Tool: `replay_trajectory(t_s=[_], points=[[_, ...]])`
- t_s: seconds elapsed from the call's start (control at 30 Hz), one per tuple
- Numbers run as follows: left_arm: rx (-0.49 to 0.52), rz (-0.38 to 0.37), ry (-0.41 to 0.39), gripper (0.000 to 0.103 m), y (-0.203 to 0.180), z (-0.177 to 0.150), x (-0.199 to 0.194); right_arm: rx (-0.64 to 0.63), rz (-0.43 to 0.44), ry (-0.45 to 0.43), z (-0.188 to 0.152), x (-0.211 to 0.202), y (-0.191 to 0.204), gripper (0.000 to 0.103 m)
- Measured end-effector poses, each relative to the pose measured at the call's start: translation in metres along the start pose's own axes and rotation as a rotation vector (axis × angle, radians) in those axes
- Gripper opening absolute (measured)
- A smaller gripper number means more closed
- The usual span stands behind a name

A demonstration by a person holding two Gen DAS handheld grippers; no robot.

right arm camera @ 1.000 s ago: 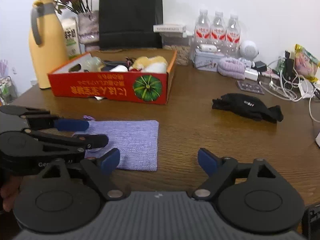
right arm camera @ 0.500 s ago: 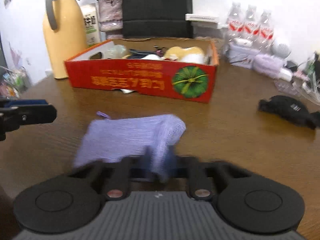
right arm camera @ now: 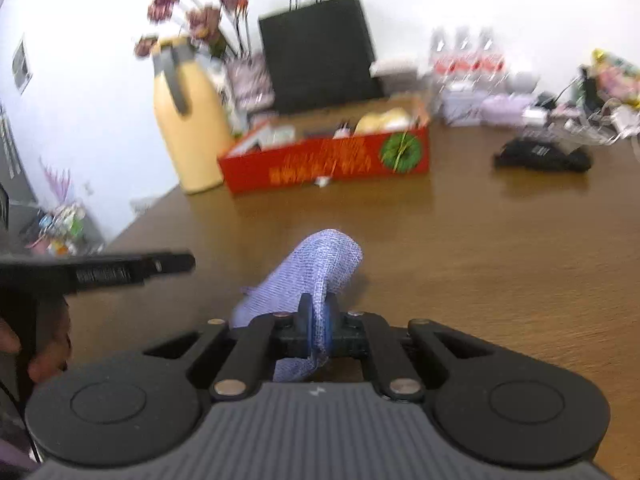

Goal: Organize objects
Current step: 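Grasp the last white lid with left tool while right tool grasps the purple cloth, then carry the white lid and purple cloth into the box and release both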

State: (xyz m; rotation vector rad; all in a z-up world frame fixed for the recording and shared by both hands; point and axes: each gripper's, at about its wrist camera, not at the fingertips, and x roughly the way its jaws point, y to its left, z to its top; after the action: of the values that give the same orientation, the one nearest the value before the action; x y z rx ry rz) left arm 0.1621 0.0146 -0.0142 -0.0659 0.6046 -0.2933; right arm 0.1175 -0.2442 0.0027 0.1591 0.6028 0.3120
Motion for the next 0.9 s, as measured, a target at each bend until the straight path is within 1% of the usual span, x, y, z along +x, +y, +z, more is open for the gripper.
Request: replay_trajectory(t_s=[0.07,0.17,0.3,0.37,0.43,0.5,0.57,0.67,0.73,0.8,0.83,0.9], points=[[0.026,-0.02,-0.021,0.027,-0.006,0.0,-0.004,-0.031,-0.029,-0.034,0.004,-0.011,0.01,0.006],[0.022,-0.013,-0.024,0.027,-0.006,-0.004,-0.006,-0.046,-0.034,-0.048,0.004,-0.019,0.02,0.006],[-0.008,-0.011,-0.016,0.027,0.004,-0.005,-0.004,-0.064,-0.044,-0.047,0.009,-0.014,0.025,0.006],[0.011,-0.009,-0.033,0.027,0.007,0.008,0.002,-0.083,-0.033,-0.056,0.02,-0.007,0.025,0.006],[0.046,-0.025,-0.079,0.027,0.011,0.03,0.013,-0.11,-0.033,-0.083,0.036,0.002,0.028,0.006],[0.065,-0.011,-0.096,0.027,0.018,0.063,0.029,-0.143,-0.021,-0.134,0.062,0.015,0.031,0.006],[0.058,0.003,-0.118,0.027,0.027,0.099,0.046,-0.171,-0.009,-0.192,0.096,0.031,0.034,0.006],[0.048,0.003,-0.128,0.027,0.038,0.15,0.072,-0.191,0.01,-0.262,0.152,0.059,0.037,0.006],[0.045,0.015,-0.135,0.027,0.042,0.175,0.092,-0.179,0.015,-0.275,0.187,0.087,0.032,0.006],[0.045,0.02,-0.126,0.027,0.046,0.195,0.116,-0.19,-0.016,-0.27,0.21,0.115,0.024,0.006],[0.036,0.019,-0.114,0.027,0.049,0.202,0.129,-0.188,-0.03,-0.255,0.218,0.133,0.019,0.006],[0.02,0.011,-0.069,0.027,0.056,0.214,0.159,-0.173,-0.052,-0.194,0.231,0.172,0.005,0.006]])
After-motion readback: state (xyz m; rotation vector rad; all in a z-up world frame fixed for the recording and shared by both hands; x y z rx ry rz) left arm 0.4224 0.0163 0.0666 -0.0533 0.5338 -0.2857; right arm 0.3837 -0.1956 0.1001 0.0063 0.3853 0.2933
